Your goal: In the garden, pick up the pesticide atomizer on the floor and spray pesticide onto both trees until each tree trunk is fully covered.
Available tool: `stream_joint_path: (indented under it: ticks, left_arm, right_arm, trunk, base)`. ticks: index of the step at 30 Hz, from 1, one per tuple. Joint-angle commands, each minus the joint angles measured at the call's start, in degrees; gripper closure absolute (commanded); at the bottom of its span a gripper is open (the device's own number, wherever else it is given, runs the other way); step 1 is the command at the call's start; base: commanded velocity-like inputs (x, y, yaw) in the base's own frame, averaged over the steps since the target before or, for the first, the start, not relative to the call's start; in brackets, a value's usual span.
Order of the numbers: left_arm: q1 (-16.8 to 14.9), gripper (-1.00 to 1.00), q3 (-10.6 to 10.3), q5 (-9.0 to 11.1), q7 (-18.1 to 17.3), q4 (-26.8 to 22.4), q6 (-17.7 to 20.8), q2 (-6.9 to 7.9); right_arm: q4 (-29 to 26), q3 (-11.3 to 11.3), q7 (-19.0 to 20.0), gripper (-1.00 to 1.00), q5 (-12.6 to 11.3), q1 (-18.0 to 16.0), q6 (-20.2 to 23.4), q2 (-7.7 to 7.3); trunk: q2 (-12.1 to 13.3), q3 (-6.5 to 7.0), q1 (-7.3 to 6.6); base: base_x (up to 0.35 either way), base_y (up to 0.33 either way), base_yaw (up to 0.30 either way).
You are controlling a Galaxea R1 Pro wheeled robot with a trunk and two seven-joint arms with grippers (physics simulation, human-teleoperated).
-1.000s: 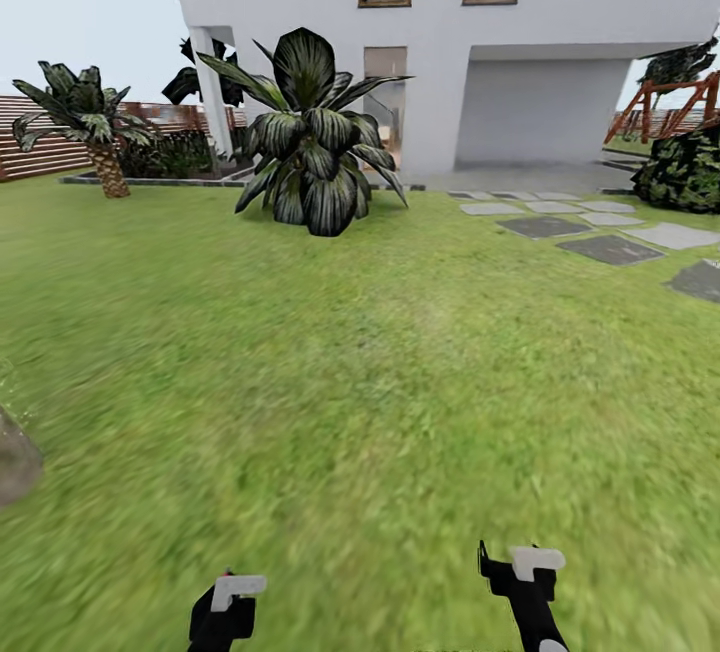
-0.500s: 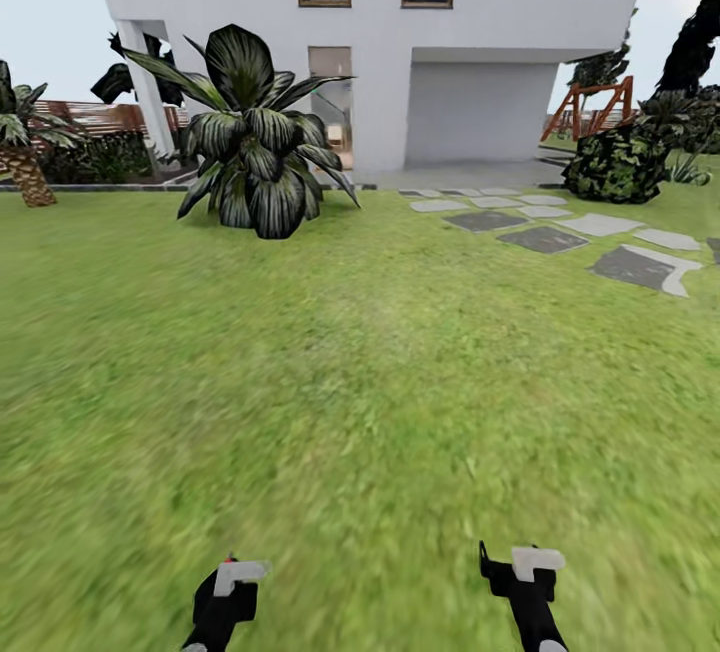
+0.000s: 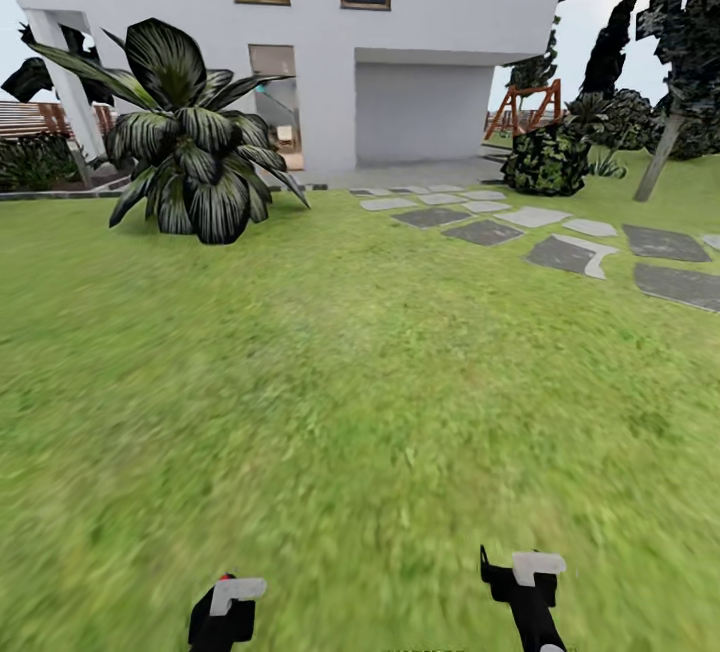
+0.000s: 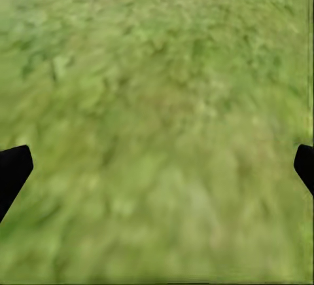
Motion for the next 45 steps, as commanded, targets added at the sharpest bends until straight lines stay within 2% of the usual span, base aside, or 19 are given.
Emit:
stream_joint_path:
  ticks: [1,9,45]
  left_arm:
    - [0.0,1.0,0.0,-0.01,0.0,-0.01,-0.03,-0.02]
    - [1.97,1.0,0.0,-0.01,0.15,-1.36,0.02,-0.11]
    - [2.04,1.0,0.0,0.02,0.27,-0.97,-0.14,-0.12]
  right_arm:
    - [0.0,0.0,0.01,-1.0,-0.01,0.0,0.02,0.0]
    - [0.09,0.07,-0.02,-1.0,0.07,0.0,-0.01,-0.01]
    - [0.09,0.08,0.02,-1.0,0.06,0.0,0.02,0.09]
  trunk:
    - [0.0,0.0,0.0]
    - [0.0,0.0,0.0]
    - [0.0,0.0,0.0]
  base:
    - [0.0,-0.27,-0.267]
    - [0.0,-0.27,-0.267]
    - [0.0,-0.27,-0.286]
